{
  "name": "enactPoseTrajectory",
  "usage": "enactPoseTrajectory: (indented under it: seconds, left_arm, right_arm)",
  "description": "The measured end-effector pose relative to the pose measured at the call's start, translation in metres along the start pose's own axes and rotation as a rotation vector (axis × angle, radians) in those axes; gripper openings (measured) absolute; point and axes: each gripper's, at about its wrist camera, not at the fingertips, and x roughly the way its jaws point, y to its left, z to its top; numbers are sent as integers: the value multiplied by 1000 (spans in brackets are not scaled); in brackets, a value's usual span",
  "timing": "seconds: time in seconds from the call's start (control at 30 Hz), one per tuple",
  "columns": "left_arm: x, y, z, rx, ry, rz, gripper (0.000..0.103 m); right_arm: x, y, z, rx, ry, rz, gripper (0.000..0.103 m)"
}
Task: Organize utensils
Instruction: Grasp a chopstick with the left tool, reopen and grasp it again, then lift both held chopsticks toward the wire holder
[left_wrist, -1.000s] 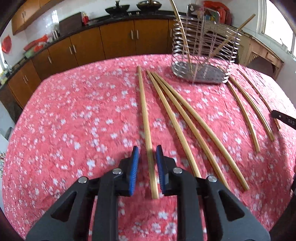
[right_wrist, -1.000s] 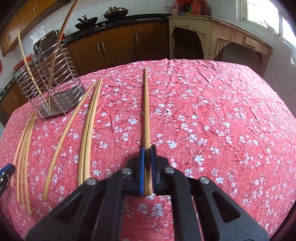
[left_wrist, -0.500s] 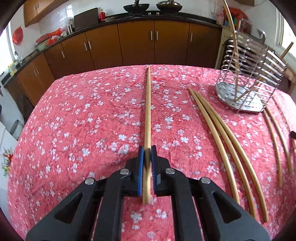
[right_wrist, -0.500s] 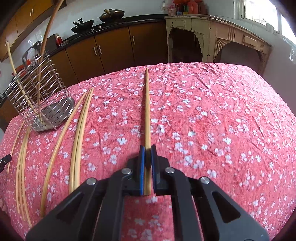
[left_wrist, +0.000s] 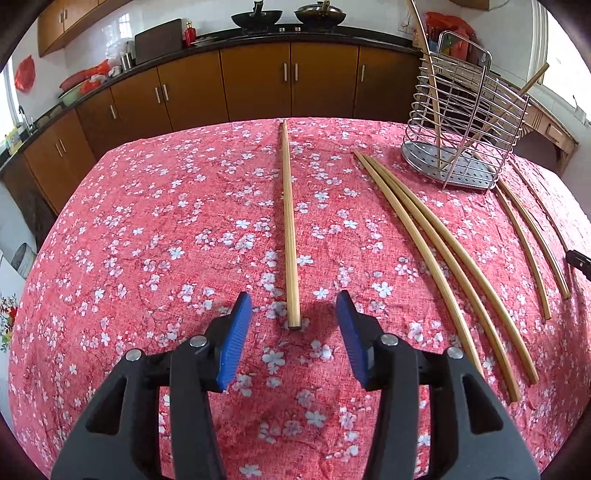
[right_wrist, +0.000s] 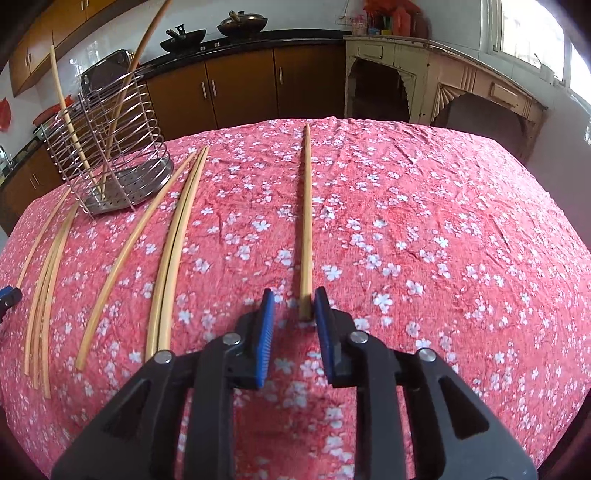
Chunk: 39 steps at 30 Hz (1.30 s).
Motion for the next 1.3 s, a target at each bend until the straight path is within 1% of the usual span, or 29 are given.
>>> enactPoseTrajectory:
  seconds: [0.07, 0.2, 0.3, 0.33, 0.47, 0.57, 0.6, 0.63, 0.67, 0.73, 0.9, 1.03, 1.2, 1.3]
  left_arm:
    - [1, 1, 0, 0, 0, -1, 48]
    - [-1, 2, -3, -5, -1, -3, 47]
    - [0, 8, -3, -14, -3, -1, 43]
    - [-1, 9, -4, -18, -3, 2, 40]
    - [-1, 10, -4, -3, -2, 10, 38]
    - [2, 3, -3, 28, -4, 11, 25]
    - [1, 0, -3, 38, -5, 10, 17]
    - [1, -3, -4, 52, -5, 17, 11]
    - [0, -6, -5, 59, -5, 22, 8]
    - [-1, -9, -7, 70, -4, 32, 8]
    - [-10, -2, -15, 41, -12, 3, 7]
    - [-33, 5, -17, 26, -71, -13, 7]
    - [-74, 8, -8, 12, -192, -17, 7]
    - [-102, 14, 1, -12, -284, -16, 7]
  right_arm:
    - [-2, -2, -3, 15, -1, 12, 23]
    - [-3, -3, -3, 11, 0, 6, 23]
    - [-4, -6, -4, 19, -1, 10, 22]
    - [-4, -7, -3, 27, -2, 11, 20]
    - [0, -10, 1, 52, -3, 15, 17]
    - [2, -7, 4, 36, -2, -4, 16]
    - [3, -6, 4, 31, -1, -11, 14]
    - [2, -6, 4, 22, -1, -14, 8]
    - [2, -5, 3, 24, -1, -12, 8]
    - [1, -7, 2, 35, -3, -2, 8]
    - [-11, -11, -5, 43, -25, 11, 7]
    - [-40, -9, -3, 19, -106, -1, 7]
    - [-83, -4, 8, -8, -235, -18, 7]
    - [-107, 0, 17, -16, -308, -16, 7]
